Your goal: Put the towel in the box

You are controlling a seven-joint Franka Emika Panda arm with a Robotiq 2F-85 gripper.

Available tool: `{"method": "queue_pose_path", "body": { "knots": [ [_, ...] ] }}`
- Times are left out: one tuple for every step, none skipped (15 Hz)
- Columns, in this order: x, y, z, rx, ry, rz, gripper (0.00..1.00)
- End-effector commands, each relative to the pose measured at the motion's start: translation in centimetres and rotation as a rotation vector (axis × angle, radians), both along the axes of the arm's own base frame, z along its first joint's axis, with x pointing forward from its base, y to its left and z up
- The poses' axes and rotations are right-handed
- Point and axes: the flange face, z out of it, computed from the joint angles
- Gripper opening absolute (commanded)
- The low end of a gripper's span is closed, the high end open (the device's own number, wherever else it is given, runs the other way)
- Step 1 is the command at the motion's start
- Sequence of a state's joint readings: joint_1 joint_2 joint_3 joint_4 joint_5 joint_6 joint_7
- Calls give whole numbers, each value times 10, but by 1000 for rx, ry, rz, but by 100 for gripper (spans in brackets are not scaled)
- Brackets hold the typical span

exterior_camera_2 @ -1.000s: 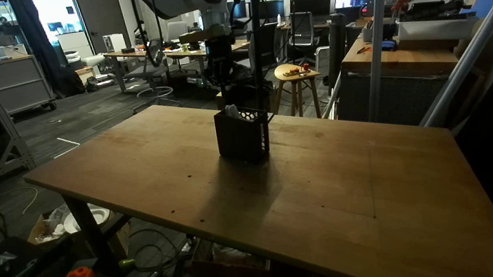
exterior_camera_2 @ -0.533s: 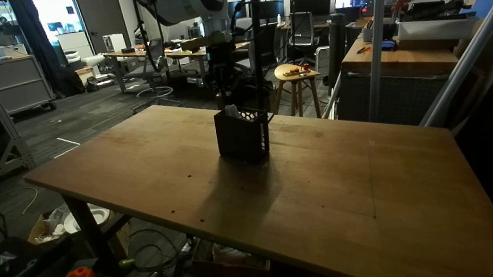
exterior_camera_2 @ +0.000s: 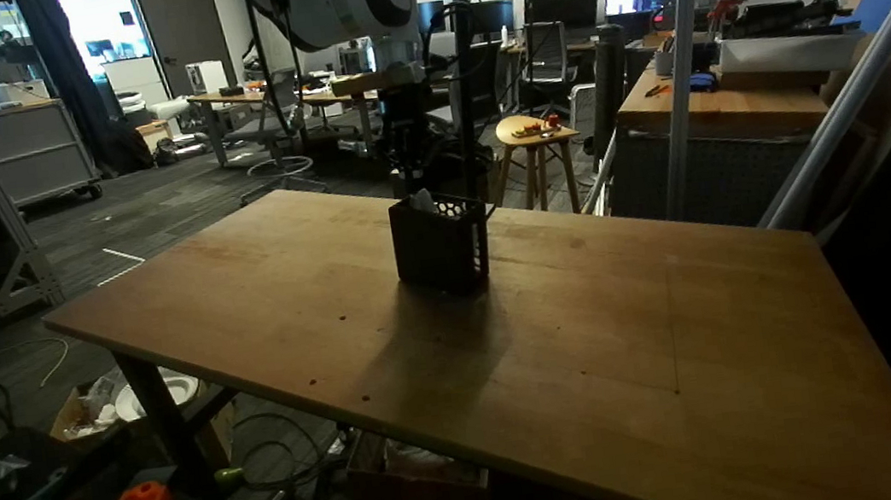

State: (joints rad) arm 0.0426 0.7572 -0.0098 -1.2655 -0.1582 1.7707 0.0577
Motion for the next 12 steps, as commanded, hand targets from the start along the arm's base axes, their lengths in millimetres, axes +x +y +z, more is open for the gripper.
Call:
{"method": "queue_pose_path", "body": {
  "knots": [
    [0, -8, -1, 26, -18, -23, 0],
    [-1, -9, -1, 31, -19, -26, 0],
    [-1, -10, -1, 34, -20, -29, 0],
    [-1, -12, -1, 37, -21, -31, 0],
    [-1, -14, 0, 40, -22, -34, 0],
    [-2, -16, 0, 41, -23, -36, 0],
    [-2, -18, 1, 42, -24, -38, 0],
    [-2, -21, 2, 42, -26, -40, 0],
    [-2, -23, 3, 42, -29, -42, 0],
    [-2, -24, 4, 41, -33, -44, 0],
    [-2, -26, 7, 41, -38, -45, 0],
    [-2, -28, 8, 41, -43, -47, 0]
  ]
}}
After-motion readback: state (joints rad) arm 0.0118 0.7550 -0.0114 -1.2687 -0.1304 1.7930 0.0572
